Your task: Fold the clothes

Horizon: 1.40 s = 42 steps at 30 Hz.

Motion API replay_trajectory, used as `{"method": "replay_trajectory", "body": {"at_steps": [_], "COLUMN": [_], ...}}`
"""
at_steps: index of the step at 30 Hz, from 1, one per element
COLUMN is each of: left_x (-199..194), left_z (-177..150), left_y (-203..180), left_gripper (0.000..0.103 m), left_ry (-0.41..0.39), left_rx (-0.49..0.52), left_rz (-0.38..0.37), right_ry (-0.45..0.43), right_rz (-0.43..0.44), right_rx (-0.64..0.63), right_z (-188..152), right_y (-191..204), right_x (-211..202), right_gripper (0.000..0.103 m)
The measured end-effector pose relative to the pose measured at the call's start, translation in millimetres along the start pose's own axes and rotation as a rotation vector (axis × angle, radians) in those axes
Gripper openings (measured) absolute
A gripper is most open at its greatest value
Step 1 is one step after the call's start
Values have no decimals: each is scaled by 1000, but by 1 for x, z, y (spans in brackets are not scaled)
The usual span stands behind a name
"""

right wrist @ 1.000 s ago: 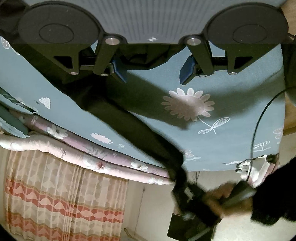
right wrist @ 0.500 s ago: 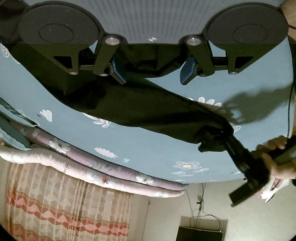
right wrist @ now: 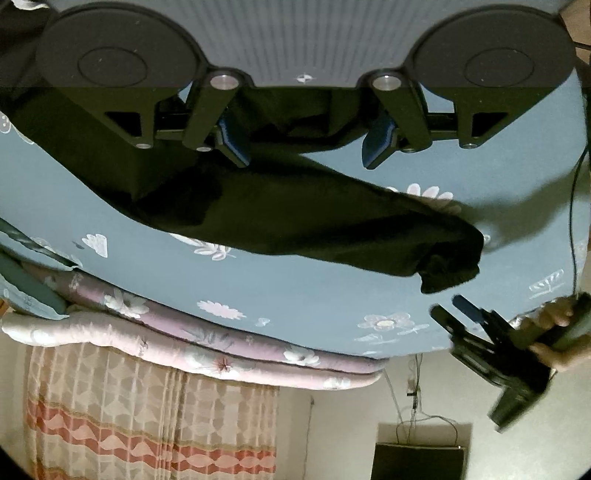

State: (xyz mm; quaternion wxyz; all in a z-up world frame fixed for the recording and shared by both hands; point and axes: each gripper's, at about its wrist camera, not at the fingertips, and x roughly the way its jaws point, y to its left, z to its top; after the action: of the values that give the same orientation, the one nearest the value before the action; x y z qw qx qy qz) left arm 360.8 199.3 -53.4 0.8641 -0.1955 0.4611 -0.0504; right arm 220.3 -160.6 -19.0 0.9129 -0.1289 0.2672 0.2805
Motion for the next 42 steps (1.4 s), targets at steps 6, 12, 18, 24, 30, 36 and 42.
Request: {"method": "replay_trajectory", "body": {"at_steps": [6,12,18,24,30,36,42], "left_x": [43,44,14,1,9,47,101], "left_z": [2,8,56,112,167,214,235], "left_y": [20,12,-7,-26,-47,-74,-85], "left_gripper": [61,11,11,11,11,11,11], "left_ry": [73,3,-189,-335,-416,-420,-394], "left_rx": [-119,-62,91,166,251,355,369], "left_rz": [-18,-33,13,75,193,302,351], "right_ry": [16,16,-15,-68,-87,-97,-95], "right_rz": [-2,-3,-1,-20,-38,-53,-55], "right_rx": [-17,-20,-9,16,74,102,155], "right_z": [-3,-5,-6,-5,-7,-13,-18], "right_y": [3,3,1,-9,-24,-35,-48], "right_x": [6,6,1,-6,-8,-7,1], "right_gripper": [71,71,71,71,71,71,71]}}
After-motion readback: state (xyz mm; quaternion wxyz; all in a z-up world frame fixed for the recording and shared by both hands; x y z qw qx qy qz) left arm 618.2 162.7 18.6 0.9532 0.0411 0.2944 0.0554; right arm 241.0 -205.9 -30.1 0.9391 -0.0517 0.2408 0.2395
